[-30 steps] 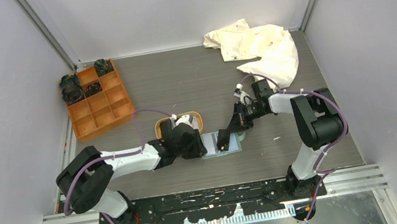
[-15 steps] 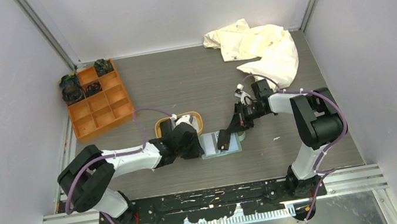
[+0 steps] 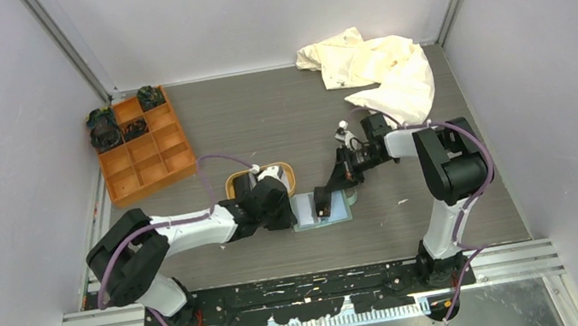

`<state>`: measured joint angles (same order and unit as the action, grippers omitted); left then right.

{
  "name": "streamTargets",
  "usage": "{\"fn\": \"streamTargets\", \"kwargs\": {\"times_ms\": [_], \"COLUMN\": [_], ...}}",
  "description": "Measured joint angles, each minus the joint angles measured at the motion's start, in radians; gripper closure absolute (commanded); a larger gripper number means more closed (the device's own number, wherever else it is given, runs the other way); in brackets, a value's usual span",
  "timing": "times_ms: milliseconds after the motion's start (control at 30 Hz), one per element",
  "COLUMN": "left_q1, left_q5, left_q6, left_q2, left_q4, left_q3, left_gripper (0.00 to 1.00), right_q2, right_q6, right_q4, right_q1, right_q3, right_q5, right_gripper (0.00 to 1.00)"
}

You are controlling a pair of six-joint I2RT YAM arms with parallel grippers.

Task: Put the credit cards into the card holder
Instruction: Insert the credit card into the card holder.

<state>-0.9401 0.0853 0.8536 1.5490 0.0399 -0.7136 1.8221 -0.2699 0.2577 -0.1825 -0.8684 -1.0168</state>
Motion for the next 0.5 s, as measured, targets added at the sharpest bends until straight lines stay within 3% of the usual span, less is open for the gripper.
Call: {"fn": "streamTargets", "kwargs": {"times_ms": [500], "left_q1": [0.018], "left_q5": [-0.026], "left_q6": [-0.021], "left_q2": [0.019], "left_q4": [0.018], "left_q3": [-0.025], "left_gripper": [0.78], "right_q2": [0.044], "right_q6": [0.084], "right_q4": [0.147], "right_q1": [-0.017], "right_q3": [-0.053], "right_q5": [0.01], "right_gripper": [0.98]}}
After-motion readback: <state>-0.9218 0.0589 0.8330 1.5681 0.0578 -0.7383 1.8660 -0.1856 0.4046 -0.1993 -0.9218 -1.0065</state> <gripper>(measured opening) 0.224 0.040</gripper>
